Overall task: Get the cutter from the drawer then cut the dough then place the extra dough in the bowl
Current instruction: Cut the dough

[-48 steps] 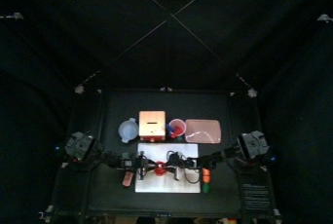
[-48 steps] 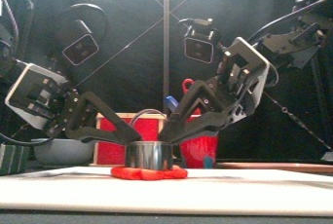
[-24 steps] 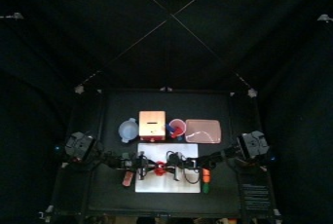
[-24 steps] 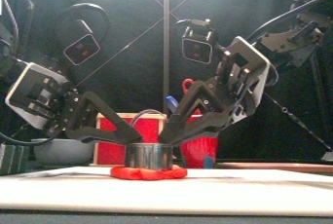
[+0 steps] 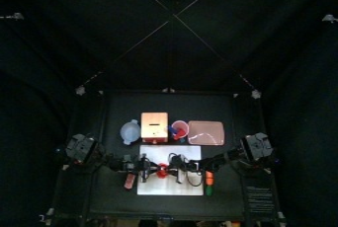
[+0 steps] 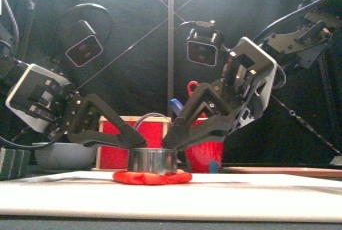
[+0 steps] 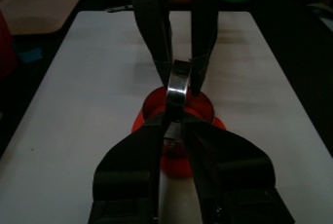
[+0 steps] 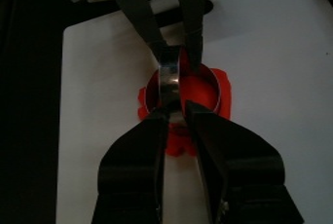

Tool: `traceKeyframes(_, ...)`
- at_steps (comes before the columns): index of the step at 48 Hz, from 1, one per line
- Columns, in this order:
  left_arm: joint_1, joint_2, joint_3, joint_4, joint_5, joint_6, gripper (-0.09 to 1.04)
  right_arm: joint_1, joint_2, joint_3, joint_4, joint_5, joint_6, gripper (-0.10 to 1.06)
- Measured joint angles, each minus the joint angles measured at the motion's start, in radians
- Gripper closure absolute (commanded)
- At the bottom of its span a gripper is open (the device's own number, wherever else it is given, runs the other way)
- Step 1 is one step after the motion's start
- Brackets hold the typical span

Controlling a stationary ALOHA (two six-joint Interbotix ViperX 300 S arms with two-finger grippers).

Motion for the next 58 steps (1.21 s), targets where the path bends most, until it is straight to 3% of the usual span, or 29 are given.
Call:
traceKeyframes(20,-0.003,0.008,-0.006,-0.023,-0.002,0.0,0.29,-0.005,-0.005,-0.008,-0.002,0.029,0.0,0.38)
traceKeyframes(37,-0.008,-0.017,-0.009,-0.032,0.015,0.009,0.09,-0.008,-0.02,-0.008,-0.031,0.043,-0.006,0.38)
traceKeyframes(50,-0.008,-0.044,-0.008,-0.032,0.028,0.02,0.08,-0.009,-0.029,-0.012,-0.038,0.048,-0.005,0.23)
traceKeyframes(58,-0.006,-0.077,0.0,-0.032,0.043,0.066,0.08,-0.011,-0.038,-0.012,-0.054,0.052,-0.006,0.2)
